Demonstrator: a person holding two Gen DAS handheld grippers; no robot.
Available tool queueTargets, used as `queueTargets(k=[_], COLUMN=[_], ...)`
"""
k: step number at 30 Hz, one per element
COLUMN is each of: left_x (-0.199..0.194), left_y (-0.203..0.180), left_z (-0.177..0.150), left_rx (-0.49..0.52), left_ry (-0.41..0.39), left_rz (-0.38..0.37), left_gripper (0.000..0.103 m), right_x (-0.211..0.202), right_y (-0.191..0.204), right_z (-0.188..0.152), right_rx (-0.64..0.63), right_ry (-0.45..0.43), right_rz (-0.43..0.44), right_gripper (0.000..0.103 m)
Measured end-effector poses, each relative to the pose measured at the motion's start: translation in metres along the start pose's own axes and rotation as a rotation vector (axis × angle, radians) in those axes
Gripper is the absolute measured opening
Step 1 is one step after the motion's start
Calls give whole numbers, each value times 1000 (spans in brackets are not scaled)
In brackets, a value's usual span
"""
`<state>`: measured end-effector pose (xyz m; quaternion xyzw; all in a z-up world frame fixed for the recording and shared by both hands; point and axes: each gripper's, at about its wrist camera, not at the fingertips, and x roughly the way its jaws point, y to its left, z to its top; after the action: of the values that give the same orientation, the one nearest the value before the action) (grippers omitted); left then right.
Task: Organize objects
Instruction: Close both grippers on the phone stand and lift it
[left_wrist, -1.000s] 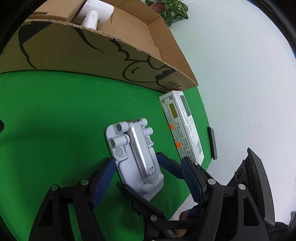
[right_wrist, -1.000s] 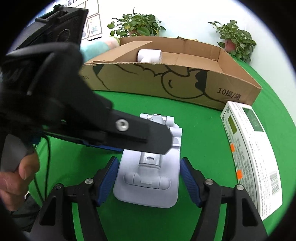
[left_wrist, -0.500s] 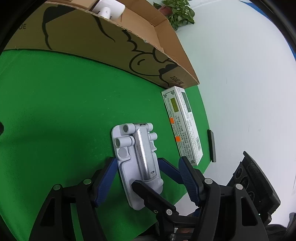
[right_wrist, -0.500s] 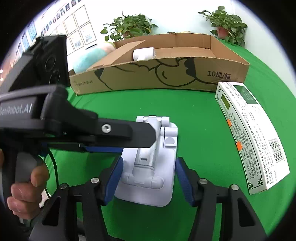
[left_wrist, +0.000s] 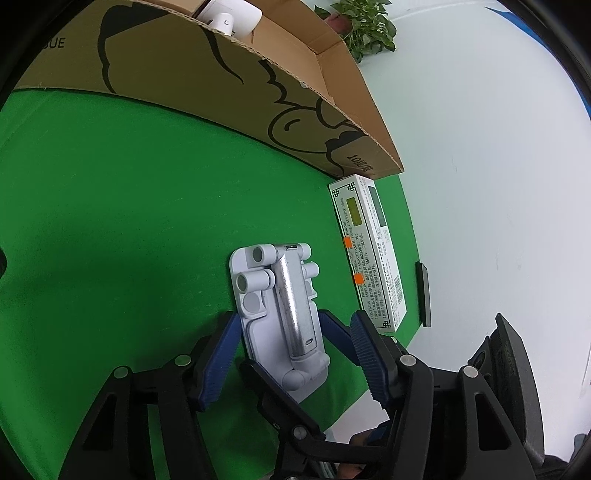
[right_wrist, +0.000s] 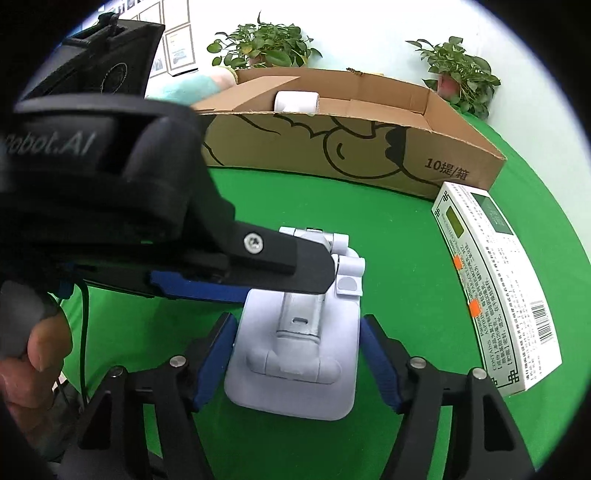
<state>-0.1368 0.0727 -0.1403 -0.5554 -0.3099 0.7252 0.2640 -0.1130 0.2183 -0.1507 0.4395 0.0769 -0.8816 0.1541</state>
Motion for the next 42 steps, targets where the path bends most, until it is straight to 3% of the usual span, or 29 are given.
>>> queueTargets(k=[2, 6, 9, 10, 11, 21, 28, 30, 31, 33, 42], left_x=[1, -2, -5, -6, -7, -46, -71, -75, -76, -83, -98], left_y=[-1, 1, 0, 0, 0, -41, -84, -97, -101, -108, -123], left_z=[-1, -1, -2, -3, -3, 2, 30, 39, 45, 57, 84], left_rx=[4, -10, 7, 14, 18, 129, 238, 276, 276, 281, 307], left_ry=[6, 8, 6, 2, -1, -94, -166, -182, -188, -204, -218], left_rz=[-1, -7, 18, 40, 48, 20, 46, 91, 94, 87, 69], left_gripper=[59, 59, 51, 39, 34, 31, 29, 21, 21, 21, 20], right_x=[0, -4, -6, -6, -7, -50, -67, -74, -78, -82, -80], right_y=[-5, -22, -20, -20, -20, -9, -6, 0, 6, 11, -1], right_z=[0, 5, 6, 6, 7, 14, 49, 61, 65, 78, 102], right_rx=[35, 172, 174, 172, 168, 121, 77, 30, 6, -16, 11], right_ry=[3, 21, 13, 11, 6, -158, -282, -325, -336, -356, -390], right_rz=[24, 209, 229, 226, 218, 167, 104, 95, 51, -5, -15], right_gripper=[67, 67, 67, 67, 67, 66, 65, 45, 42, 38, 36])
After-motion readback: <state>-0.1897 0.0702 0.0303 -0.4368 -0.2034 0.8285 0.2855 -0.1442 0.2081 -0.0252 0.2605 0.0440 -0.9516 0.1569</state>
